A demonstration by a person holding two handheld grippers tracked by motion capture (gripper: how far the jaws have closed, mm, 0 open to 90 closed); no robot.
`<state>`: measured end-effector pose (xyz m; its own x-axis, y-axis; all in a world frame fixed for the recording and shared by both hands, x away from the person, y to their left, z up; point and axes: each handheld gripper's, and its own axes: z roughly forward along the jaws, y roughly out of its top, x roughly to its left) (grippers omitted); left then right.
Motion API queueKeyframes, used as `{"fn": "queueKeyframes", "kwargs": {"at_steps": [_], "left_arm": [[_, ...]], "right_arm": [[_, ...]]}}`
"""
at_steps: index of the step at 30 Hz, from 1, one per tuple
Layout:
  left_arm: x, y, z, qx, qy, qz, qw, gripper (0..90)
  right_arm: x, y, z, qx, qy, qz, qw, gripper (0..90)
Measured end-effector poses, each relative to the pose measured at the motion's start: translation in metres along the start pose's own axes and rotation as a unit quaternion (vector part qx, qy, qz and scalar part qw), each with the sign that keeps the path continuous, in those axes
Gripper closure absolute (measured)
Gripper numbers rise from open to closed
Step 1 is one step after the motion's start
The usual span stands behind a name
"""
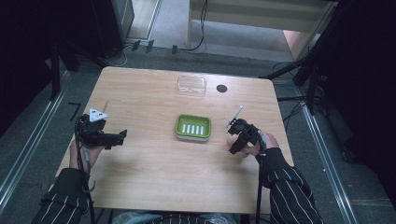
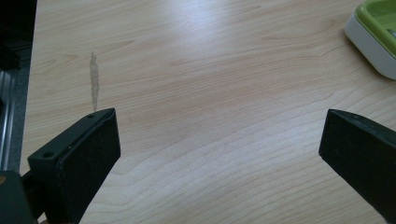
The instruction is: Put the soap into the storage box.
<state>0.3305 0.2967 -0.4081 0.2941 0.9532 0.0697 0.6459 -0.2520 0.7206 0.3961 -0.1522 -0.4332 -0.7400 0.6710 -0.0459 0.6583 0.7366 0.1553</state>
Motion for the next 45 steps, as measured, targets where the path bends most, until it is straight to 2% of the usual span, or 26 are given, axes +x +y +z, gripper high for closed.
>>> {"fn": "queueKeyframes", "kwargs": {"at_steps": [28,45], "left_arm": [[0.000,0.000,0.000,0.001,0.000,0.001,1.0000,0.0],[0.000,0.000,0.001,0.002,0.000,0.000,1.0000,0.0]], "right_arm": [[-0.001,0.016,-0.011,-0.021,-0.013,-0.015,0.9996,33.2],[-0.004,0.029,-0.020,-0.033,-0.016,-0.035,0.9987,33.2]]}}
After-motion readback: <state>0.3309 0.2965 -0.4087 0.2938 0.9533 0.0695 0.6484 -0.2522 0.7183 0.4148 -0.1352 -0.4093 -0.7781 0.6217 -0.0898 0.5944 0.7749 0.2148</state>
